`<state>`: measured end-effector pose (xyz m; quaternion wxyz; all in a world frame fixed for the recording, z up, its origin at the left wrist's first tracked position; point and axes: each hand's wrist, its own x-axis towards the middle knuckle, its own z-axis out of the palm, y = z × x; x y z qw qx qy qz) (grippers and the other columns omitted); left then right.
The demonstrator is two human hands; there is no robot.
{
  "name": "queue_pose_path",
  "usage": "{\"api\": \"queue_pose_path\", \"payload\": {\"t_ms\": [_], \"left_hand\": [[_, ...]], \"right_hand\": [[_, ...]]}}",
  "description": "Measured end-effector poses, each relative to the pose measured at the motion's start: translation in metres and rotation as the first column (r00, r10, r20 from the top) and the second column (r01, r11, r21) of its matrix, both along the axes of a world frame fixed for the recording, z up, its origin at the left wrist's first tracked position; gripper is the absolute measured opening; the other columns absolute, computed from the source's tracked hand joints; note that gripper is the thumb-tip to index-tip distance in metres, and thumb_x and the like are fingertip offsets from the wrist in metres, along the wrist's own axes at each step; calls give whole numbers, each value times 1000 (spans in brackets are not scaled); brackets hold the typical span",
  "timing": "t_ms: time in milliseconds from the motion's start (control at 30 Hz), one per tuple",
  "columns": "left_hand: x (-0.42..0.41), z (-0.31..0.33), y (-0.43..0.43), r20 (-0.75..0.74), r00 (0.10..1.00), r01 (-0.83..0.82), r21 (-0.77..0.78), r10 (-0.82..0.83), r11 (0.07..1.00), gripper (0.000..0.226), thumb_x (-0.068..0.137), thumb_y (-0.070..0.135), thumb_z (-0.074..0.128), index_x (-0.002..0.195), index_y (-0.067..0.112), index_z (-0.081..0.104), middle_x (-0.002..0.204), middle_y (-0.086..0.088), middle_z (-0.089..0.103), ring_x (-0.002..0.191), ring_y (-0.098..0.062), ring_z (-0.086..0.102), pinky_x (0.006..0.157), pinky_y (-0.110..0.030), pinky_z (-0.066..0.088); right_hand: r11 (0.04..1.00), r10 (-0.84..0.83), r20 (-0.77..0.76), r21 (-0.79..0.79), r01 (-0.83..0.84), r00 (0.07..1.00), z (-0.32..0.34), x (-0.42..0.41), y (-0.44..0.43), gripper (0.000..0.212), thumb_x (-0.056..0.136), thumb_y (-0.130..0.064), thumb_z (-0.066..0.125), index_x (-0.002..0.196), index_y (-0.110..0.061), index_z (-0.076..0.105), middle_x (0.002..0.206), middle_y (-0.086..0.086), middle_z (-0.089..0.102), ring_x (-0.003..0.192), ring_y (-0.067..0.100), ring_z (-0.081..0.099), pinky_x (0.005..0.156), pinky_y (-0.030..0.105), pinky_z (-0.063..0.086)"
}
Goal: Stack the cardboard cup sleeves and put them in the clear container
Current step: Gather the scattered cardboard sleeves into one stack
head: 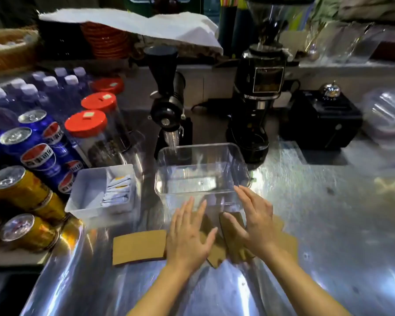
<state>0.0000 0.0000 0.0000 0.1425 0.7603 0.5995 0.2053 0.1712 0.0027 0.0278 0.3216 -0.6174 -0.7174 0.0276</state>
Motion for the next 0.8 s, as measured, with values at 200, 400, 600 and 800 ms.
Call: {"api": "queue_pose_path", "payload": {"t_ms": [200, 400, 600, 800], "left_hand": [[10, -20, -9, -245, 968, 44, -47, -54, 998, 60, 74, 55, 56, 125, 22, 57, 133, -10, 57, 126, -25, 50, 107, -43, 34], [11, -33, -13, -335, 941, 21, -42, -34, 999, 50, 75, 55, 48, 106, 20, 67, 121, -10, 66, 110, -25, 63, 94, -45, 48], [9, -33, -14, -344, 938, 17, -33, -27, 999, 51, 77, 55, 43, 107, 21, 66, 123, -10, 65, 111, -25, 63, 94, -45, 48], [7, -32, -13, -335, 941, 37, -47, -50, 998, 51, 76, 55, 45, 108, 22, 67, 120, -8, 67, 111, -23, 62, 93, -44, 49]], "right_hand": [[919, -129, 106, -360, 158, 986, -36, 3, -5, 68, 79, -50, 58, 135, -16, 39, 135, 9, 49, 126, 27, 41, 100, 41, 29], [774, -221, 193, -562, 292, 956, -45, 0, 4, 78, 73, -52, 58, 136, -18, 28, 133, 10, 46, 125, 30, 33, 98, 42, 26], [636, -234, 196, -709, 302, 952, -38, -1, 24, 88, 64, -55, 69, 130, -11, 31, 131, 15, 47, 127, 34, 33, 99, 40, 26], [639, -261, -53, -758, 132, 964, -34, 10, 31, 40, 68, -29, 75, 95, -14, 49, 102, 10, 59, 94, 27, 55, 81, 34, 46]]}}
